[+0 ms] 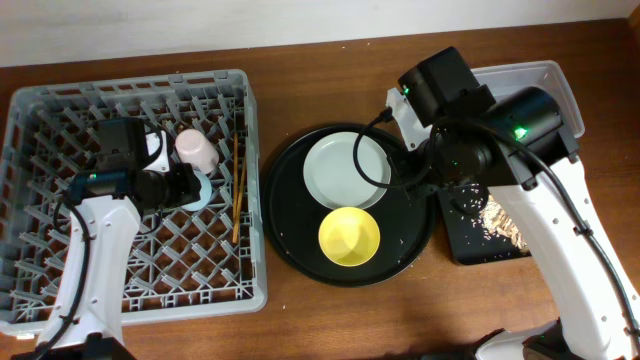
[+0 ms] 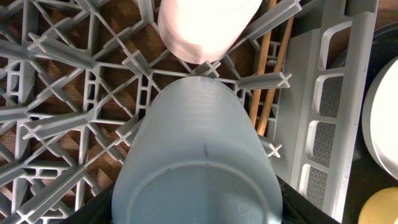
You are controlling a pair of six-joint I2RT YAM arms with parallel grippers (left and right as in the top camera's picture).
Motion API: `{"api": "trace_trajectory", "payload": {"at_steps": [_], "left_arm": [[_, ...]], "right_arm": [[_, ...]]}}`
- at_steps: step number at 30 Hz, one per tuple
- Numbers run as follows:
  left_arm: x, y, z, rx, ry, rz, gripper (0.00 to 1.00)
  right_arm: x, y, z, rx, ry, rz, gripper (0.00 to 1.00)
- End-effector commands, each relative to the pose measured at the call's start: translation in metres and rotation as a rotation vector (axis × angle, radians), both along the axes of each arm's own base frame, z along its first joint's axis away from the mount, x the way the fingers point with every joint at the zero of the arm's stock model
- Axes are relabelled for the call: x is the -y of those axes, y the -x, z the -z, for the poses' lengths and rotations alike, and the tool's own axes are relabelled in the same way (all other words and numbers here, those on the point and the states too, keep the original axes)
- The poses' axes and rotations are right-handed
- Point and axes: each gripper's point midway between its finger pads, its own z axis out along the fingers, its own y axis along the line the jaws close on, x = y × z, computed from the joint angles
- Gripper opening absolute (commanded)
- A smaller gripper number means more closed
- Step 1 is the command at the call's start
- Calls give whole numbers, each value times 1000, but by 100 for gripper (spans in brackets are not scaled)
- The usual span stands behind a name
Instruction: Sort waste into correct bins and load items into the dishwasher rack
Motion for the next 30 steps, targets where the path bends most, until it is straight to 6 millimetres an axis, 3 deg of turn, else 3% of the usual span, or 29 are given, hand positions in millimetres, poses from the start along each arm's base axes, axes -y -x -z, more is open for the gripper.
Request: {"api": "trace_trajectory", "payload": {"at_steps": [1,3,5,6,10,12,14,16,21,22,28,30], "left_arm": [[-1,2,4,-12,-10,-8,66],[-1,2,4,-12,-10,-8,84],[-1,2,5,-12,-10,-8,87],[-1,2,4,-12,-10,-8,94],[-1,2,4,-10,-10,-8,94],[2,-1,-7,21,7,0,92],[6,-2,-24,71,29,7,92],[11,2,-57,163,56,-2,93],[13,34,-91,219,52,0,95],[13,40,-93,217,52,0,99],[15,59,-88,156,57,-2,99],[15,59,-88,154,57,-2,99]], "right_arm": [[0,0,2,0,13,4,5],[0,0,2,-1,13,4,5],[0,0,2,-1,13,4,5],[0,0,2,-1,13,4,5],[-1,1,2,-3,9,1,5],[-16,8,1,-43,-73,-33,5],[-23,13,1,-66,-108,-50,9],[-33,21,9,-103,-115,-83,19],[-69,30,74,-192,-104,-182,29],[-79,29,92,-192,-113,-206,29],[-117,32,195,-137,-151,-285,31],[-120,34,207,-128,-157,-296,33]]}}
